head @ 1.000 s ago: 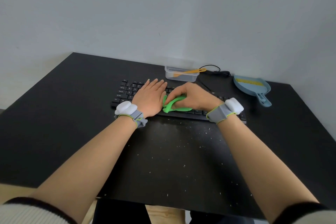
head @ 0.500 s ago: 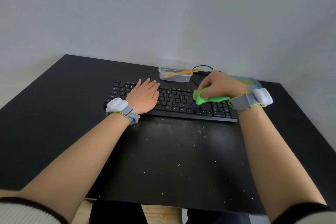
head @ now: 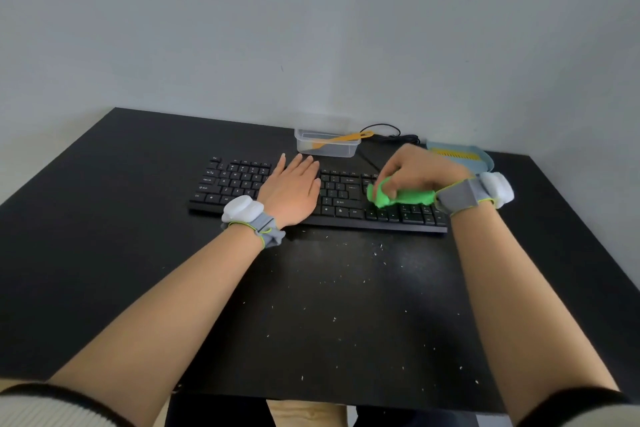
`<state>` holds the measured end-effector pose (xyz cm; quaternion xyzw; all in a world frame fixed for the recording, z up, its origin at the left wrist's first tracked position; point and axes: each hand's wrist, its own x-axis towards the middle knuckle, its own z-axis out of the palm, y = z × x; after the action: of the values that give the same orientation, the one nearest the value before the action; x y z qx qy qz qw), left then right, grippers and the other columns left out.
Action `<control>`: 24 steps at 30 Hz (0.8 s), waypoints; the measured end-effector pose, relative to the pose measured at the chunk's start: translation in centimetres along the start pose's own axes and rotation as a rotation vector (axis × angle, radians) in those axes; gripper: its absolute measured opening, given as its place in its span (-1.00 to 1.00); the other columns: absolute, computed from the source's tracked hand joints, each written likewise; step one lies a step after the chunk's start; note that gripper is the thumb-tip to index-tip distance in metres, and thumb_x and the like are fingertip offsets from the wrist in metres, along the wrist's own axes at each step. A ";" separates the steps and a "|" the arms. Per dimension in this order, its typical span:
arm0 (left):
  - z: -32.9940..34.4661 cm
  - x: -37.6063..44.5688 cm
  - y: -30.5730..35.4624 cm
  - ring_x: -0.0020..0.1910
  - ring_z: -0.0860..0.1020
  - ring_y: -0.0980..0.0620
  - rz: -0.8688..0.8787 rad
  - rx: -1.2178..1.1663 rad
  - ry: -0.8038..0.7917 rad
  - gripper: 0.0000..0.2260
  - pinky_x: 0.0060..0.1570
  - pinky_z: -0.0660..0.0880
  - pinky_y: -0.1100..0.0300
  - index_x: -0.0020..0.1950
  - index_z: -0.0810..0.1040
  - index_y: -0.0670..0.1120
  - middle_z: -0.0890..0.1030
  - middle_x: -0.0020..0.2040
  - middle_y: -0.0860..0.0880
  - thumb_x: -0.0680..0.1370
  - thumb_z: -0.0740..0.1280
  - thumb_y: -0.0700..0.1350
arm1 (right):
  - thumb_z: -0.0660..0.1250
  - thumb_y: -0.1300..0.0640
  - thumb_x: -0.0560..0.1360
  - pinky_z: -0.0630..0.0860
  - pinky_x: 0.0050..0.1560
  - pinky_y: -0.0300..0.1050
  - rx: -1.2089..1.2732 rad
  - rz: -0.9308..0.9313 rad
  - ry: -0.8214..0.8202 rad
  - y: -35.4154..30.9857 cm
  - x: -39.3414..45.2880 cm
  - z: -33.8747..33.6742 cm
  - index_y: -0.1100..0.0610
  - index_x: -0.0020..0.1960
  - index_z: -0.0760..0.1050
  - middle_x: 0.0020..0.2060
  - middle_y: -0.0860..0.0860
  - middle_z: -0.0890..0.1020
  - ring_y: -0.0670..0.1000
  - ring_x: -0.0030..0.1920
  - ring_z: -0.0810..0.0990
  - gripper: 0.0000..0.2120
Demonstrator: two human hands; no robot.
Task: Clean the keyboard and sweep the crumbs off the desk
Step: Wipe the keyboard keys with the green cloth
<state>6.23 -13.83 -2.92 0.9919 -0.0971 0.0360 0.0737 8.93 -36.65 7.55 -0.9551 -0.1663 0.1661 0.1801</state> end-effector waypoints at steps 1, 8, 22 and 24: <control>-0.1 0.2 0.2 0.60 -0.04 0.00 -0.006 0.005 0.010 -0.52 0.55 -0.23 0.00 0.61 0.08 -0.13 0.07 0.62 -0.06 0.71 -0.11 -0.01 | 0.42 0.28 0.33 0.42 -0.43 -0.43 0.116 -0.023 0.083 0.0 0.2 -0.4 -0.02 -0.17 0.75 -0.40 -0.18 0.66 -0.25 -0.41 0.51 -0.76; 0.9 0.7 1.5 0.60 -0.04 -0.02 -0.082 0.053 0.075 -0.50 0.54 -0.22 -0.04 0.61 0.05 -0.15 0.08 0.62 -0.09 0.69 -0.09 -0.02 | 0.49 0.17 0.43 0.34 -0.21 -0.62 0.296 -0.183 0.285 -3.5 4.5 4.4 -0.01 0.05 0.73 -0.16 -0.17 0.66 -0.34 -0.23 0.53 -0.78; 1.2 0.7 1.2 0.59 0.05 -0.01 -0.084 0.022 0.092 -0.51 0.55 -0.19 0.01 0.59 0.16 -0.17 0.18 0.59 -0.08 0.69 -0.07 -0.01 | 0.43 0.21 0.44 0.43 -0.15 -0.36 0.164 -0.008 0.407 0.7 3.7 2.2 0.02 0.03 0.73 -0.10 -0.01 0.73 -0.14 -0.20 0.56 -0.78; 1.1 0.7 1.2 0.59 0.06 -0.02 -0.084 0.016 0.092 -0.52 0.55 -0.18 0.01 0.58 0.17 -0.17 0.19 0.59 -0.09 0.69 -0.07 -0.01 | 0.37 0.24 0.45 0.40 -0.19 -0.34 0.113 -0.011 0.376 0.7 4.1 3.5 0.01 0.05 0.73 -0.03 0.02 0.74 -0.15 -0.28 0.51 -0.73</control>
<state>6.72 -15.25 -3.81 0.9929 -0.0517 0.0793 0.0714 11.40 -34.74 3.09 -0.9567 -0.1255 -0.0071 0.2625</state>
